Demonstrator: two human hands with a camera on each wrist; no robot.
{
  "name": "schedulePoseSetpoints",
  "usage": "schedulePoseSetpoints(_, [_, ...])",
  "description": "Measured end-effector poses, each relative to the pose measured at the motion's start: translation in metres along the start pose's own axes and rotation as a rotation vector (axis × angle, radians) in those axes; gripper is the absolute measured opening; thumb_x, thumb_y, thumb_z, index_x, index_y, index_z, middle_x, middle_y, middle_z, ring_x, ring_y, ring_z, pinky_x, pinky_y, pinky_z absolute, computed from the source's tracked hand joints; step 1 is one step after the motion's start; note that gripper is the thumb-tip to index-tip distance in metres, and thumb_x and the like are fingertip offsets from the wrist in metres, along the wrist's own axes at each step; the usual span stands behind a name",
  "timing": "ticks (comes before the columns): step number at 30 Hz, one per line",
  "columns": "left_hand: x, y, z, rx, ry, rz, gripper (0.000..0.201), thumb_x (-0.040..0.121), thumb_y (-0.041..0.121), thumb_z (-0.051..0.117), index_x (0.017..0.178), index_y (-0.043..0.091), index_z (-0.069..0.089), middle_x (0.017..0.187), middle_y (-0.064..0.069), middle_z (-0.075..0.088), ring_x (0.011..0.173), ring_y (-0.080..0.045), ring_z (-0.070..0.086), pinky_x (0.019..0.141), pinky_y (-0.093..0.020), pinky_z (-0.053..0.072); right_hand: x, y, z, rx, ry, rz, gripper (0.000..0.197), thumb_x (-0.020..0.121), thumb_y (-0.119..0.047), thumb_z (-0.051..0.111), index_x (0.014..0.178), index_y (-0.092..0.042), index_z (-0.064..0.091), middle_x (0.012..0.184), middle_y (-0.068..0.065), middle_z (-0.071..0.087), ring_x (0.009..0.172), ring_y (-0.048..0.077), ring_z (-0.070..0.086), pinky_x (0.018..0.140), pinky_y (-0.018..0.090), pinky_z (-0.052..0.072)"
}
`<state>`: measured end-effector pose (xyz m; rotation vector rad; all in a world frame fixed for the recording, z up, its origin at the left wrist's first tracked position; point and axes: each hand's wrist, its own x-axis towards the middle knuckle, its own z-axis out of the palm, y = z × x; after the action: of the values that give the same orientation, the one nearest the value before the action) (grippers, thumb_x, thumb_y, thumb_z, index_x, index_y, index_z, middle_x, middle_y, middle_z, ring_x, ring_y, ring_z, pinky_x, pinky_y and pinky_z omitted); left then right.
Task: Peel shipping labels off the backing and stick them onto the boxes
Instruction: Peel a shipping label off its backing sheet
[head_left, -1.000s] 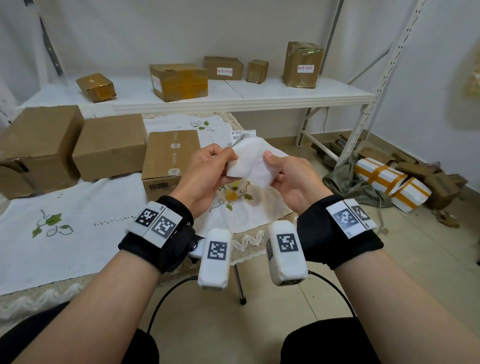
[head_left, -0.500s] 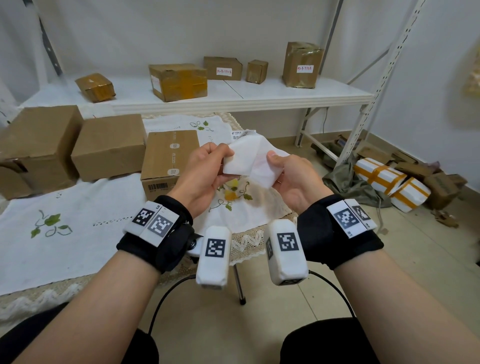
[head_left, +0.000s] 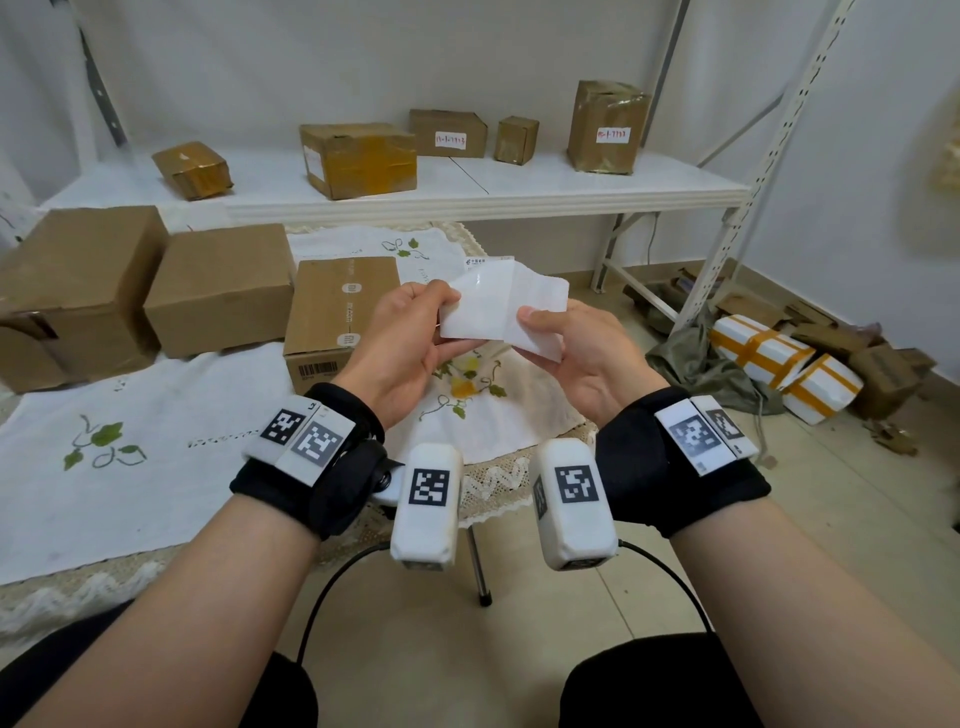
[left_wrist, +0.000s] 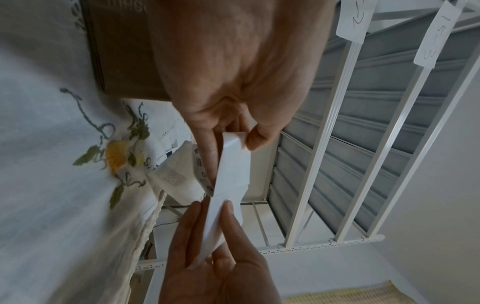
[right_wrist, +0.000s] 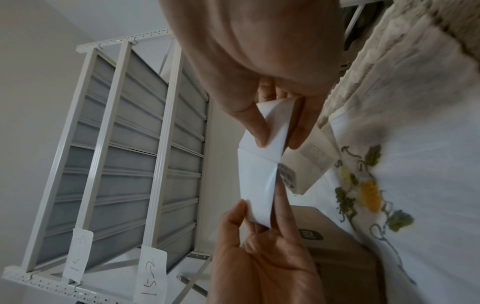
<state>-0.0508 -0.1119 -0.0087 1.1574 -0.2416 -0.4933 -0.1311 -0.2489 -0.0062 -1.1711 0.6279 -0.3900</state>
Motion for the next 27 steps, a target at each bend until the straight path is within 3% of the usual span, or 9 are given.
schedulePoseSetpoints(4, [-0.001, 0.002, 0.0, 0.01, -0.003, -0.02, 0.004, 0.102, 0.007, 0.052, 0.099, 0.006, 0.049, 0.1, -0.01, 0.06, 0.096, -0.023, 0.069, 0.076, -0.032, 0.065, 0.0, 0.0, -0.004, -0.002, 0.026, 0.004, 0.013, 0.093, 0.002, 0.069, 0.103, -0.006, 0.067, 0.105, 0.013, 0.074, 0.102, 0.032, 0.073, 0.096, 0.05, 0.059])
schedulePoseSetpoints(7, [-0.003, 0.003, -0.001, 0.012, 0.0, -0.027, 0.008, 0.102, 0.008, 0.052, 0.109, 0.004, 0.05, 0.106, -0.012, 0.061, 0.102, -0.024, 0.069, 0.073, -0.03, 0.064, 0.0, 0.0, -0.005, -0.003, 0.045, -0.004, 0.017, 0.094, 0.001, 0.068, 0.109, -0.005, 0.066, 0.112, 0.015, 0.073, 0.108, 0.033, 0.071, 0.098, 0.049, 0.058])
schedulePoseSetpoints(10, [-0.005, 0.005, -0.001, 0.03, 0.021, -0.022, 0.009, 0.102, 0.008, 0.052, 0.11, 0.004, 0.049, 0.101, -0.008, 0.06, 0.096, -0.02, 0.067, 0.072, -0.027, 0.063, 0.001, 0.001, -0.006, -0.013, 0.066, -0.009, 0.027, 0.095, 0.001, 0.067, 0.121, -0.003, 0.063, 0.116, 0.015, 0.073, 0.107, 0.032, 0.072, 0.096, 0.047, 0.059])
schedulePoseSetpoints(16, [-0.004, 0.009, -0.005, 0.066, 0.02, 0.001, 0.01, 0.1, 0.006, 0.051, 0.092, 0.011, 0.049, 0.102, -0.006, 0.06, 0.094, -0.018, 0.059, 0.091, -0.032, 0.054, 0.001, -0.001, -0.006, -0.081, 0.016, 0.011, 0.021, 0.09, -0.002, 0.071, 0.109, -0.007, 0.064, 0.106, 0.01, 0.07, 0.099, 0.025, 0.068, 0.084, 0.033, 0.06])
schedulePoseSetpoints(19, [-0.002, 0.011, -0.007, 0.061, -0.004, -0.018, 0.006, 0.097, 0.006, 0.052, 0.103, 0.008, 0.052, 0.107, -0.01, 0.06, 0.095, -0.02, 0.057, 0.088, -0.034, 0.051, -0.003, -0.003, -0.004, -0.109, -0.034, 0.024, 0.029, 0.088, -0.013, 0.076, 0.115, -0.007, 0.067, 0.104, 0.007, 0.072, 0.099, 0.025, 0.068, 0.095, 0.042, 0.058])
schedulePoseSetpoints(22, [-0.003, 0.01, -0.006, 0.056, -0.029, -0.041, 0.006, 0.096, 0.005, 0.052, 0.1, 0.006, 0.056, 0.107, -0.013, 0.058, 0.097, -0.021, 0.055, 0.08, -0.032, 0.048, -0.005, -0.003, 0.0, -0.087, -0.069, 0.025, 0.037, 0.087, -0.02, 0.08, 0.121, -0.009, 0.07, 0.112, 0.011, 0.077, 0.11, 0.031, 0.072, 0.103, 0.051, 0.054])
schedulePoseSetpoints(25, [-0.004, 0.008, -0.004, -0.008, -0.064, -0.056, 0.01, 0.096, 0.005, 0.05, 0.095, 0.006, 0.06, 0.106, -0.014, 0.059, 0.095, -0.021, 0.054, 0.073, -0.027, 0.047, -0.005, -0.004, 0.002, -0.055, -0.076, 0.026, 0.031, 0.09, -0.021, 0.077, 0.118, -0.008, 0.071, 0.11, 0.01, 0.078, 0.108, 0.03, 0.073, 0.102, 0.049, 0.056])
schedulePoseSetpoints(27, [-0.003, 0.009, -0.005, -0.096, -0.088, -0.053, 0.015, 0.097, 0.005, 0.048, 0.101, 0.003, 0.062, 0.108, -0.014, 0.065, 0.096, -0.021, 0.058, 0.077, -0.027, 0.048, -0.005, -0.004, 0.001, -0.066, -0.084, 0.029, 0.017, 0.094, -0.021, 0.073, 0.106, -0.011, 0.069, 0.101, 0.004, 0.077, 0.096, 0.024, 0.073, 0.096, 0.041, 0.056])
